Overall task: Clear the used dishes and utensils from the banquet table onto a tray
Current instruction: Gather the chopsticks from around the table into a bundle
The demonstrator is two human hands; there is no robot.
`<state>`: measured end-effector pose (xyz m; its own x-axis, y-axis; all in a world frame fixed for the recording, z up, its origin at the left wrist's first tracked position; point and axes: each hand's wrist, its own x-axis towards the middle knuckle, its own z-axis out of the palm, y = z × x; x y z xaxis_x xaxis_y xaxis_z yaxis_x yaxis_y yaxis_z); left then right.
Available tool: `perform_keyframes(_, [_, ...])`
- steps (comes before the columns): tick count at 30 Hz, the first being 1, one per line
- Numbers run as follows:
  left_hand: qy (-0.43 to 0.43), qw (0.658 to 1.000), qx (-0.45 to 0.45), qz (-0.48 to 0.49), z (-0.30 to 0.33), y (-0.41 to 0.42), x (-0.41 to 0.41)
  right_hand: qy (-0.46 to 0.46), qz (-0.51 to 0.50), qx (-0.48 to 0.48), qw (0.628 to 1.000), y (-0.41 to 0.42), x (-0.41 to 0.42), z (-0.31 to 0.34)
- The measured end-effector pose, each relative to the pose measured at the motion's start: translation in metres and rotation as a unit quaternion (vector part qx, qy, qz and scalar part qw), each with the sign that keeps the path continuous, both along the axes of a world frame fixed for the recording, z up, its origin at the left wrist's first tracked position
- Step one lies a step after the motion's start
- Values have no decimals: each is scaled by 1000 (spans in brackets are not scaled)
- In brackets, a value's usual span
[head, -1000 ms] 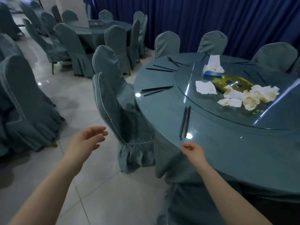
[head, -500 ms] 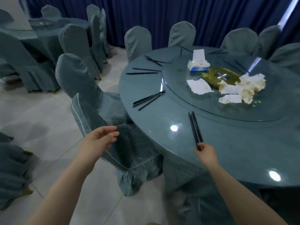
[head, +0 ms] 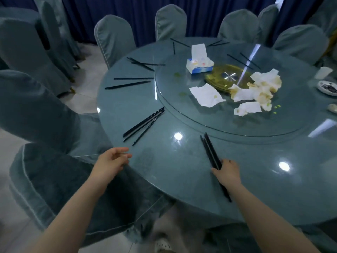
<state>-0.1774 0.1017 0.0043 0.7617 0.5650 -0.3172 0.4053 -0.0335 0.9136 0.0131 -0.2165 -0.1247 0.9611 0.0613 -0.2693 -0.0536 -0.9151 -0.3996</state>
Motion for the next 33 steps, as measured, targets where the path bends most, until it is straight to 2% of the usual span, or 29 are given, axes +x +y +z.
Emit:
perform_keyframes(4, [32,999,29,-15,-19,19,39,11,-22,34,999,4,9,-1])
perform_keyframes(8, [78,990,104,-54,-41,41,81,33,-43,57,997,1,18,-2])
perform_keyframes(15, [150,963,183,-127,-80,70,147,83,-88,49,991,0,21,-2])
perform_keyframes(20, [235,912,295,-159,-104,85,185,81,-98,32,991,0,24,-1])
perform_keyframes(26, [278,852,401,-189,-122,95,202,82,-102,19,991,2,27,-3])
perform_keyframes(30, [277,852,390,-213,-128,92,202,84,-89,-13,992,6,26,-5])
perform_keyframes(33, [285,848,384,-228,-130,80,200,54,-45,-72,995,12,19,-8])
